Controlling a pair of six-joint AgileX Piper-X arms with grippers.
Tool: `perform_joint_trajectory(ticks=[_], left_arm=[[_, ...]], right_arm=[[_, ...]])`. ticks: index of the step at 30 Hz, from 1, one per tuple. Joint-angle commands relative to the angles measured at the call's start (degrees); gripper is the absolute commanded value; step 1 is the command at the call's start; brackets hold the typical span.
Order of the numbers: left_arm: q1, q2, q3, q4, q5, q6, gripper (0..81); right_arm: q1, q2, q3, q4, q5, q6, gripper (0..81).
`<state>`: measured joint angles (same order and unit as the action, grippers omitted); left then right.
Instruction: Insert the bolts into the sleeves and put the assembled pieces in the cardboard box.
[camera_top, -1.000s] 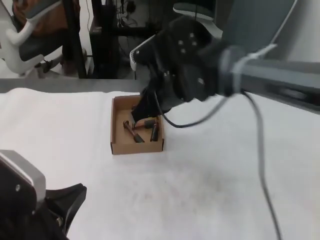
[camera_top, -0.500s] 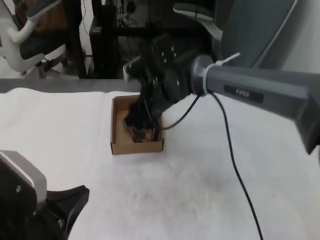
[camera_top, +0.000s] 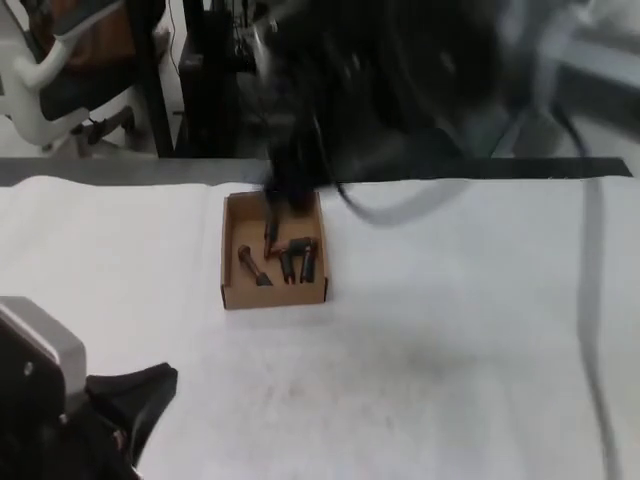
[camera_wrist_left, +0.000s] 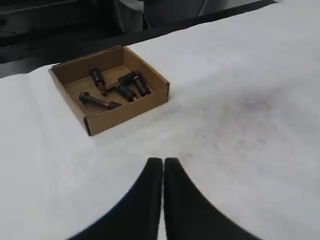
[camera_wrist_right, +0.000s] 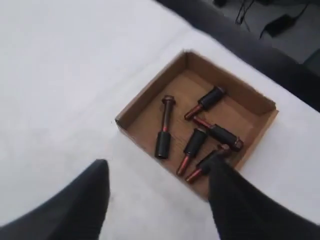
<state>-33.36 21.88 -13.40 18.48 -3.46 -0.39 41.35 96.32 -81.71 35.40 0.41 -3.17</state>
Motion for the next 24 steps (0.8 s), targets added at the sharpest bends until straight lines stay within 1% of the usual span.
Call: perform_joint_trajectory(ticks=[1, 3, 6, 8, 9, 11, 12, 14, 15, 16, 18, 19, 21, 24], left_arm=[[0.1, -2.7, -1.8, 2.6, -5.6, 0.1, 1.8], [0.1, -5.5, -3.7, 7.1, -7.8, 2.3, 1.8], [0.1, -11.6, -7.6, 14.4, -9.6, 2.6, 1.8], [0.1, -14.7, -9.6, 16.4, -11.8, 2.6, 1.8], [0.1, -16.6, -10.4, 16.9, -14.0, 2.6, 1.8], [0.1, -20.3, -12.2, 16.9, -19.5, 2.8, 1.8], [0.1, -21.9, -13.0, 16.9, -21.2, 3.9, 1.8], [0.1, -21.9, -13.2, 16.9, -23.0, 7.1, 1.8], [0.1, -21.9, -13.2, 17.4, -24.1, 8.4, 1.8], [0.1, -21.9, -13.5, 18.3, -24.3, 8.7, 1.8], [0.1, -21.9, -13.4, 19.6, -24.4, 7.6, 1.8], [0.1, -21.9, -13.2, 20.1, -24.3, 7.7, 1.8], [0.1, -21.9, -12.4, 19.8, -24.3, 7.6, 1.8], [0.1, -21.9, -10.8, 19.8, -25.1, 7.6, 1.8]], right_arm=[[2.2, -11.6, 15.6, -13.3, 2.3, 4.6, 39.2], [2.4, -20.3, 25.0, -19.9, 2.3, 9.4, 32.9], [2.3, -31.3, 36.3, -24.4, 4.4, 13.2, 32.3], [2.5, -36.0, 39.8, -26.0, 5.2, 13.0, 32.3], [2.6, -38.7, 41.8, -27.7, 5.3, 12.5, 32.3], [3.2, -44.0, 45.0, -31.9, 6.2, 8.0, 32.3], [3.8, -47.0, 47.0, -35.8, 8.5, 6.1, 32.3], [4.5, -50.6, 49.4, -41.5, 13.6, 5.5, 32.3], [4.5, -52.3, 50.7, -44.6, 17.5, 5.0, 32.3], [4.5, -53.7, 52.0, -47.3, 21.8, 4.2, 32.3], [4.1, -54.9, 53.7, -48.1, 25.7, 2.6, 32.3], [3.5, -54.8, 54.7, -47.7, 26.4, 0.9, 32.3], [2.2, -53.2, 56.4, -46.2, 24.9, -1.1, 32.3], [-0.9, -48.3, 58.1, -45.3, 24.1, -0.9, 32.3]])
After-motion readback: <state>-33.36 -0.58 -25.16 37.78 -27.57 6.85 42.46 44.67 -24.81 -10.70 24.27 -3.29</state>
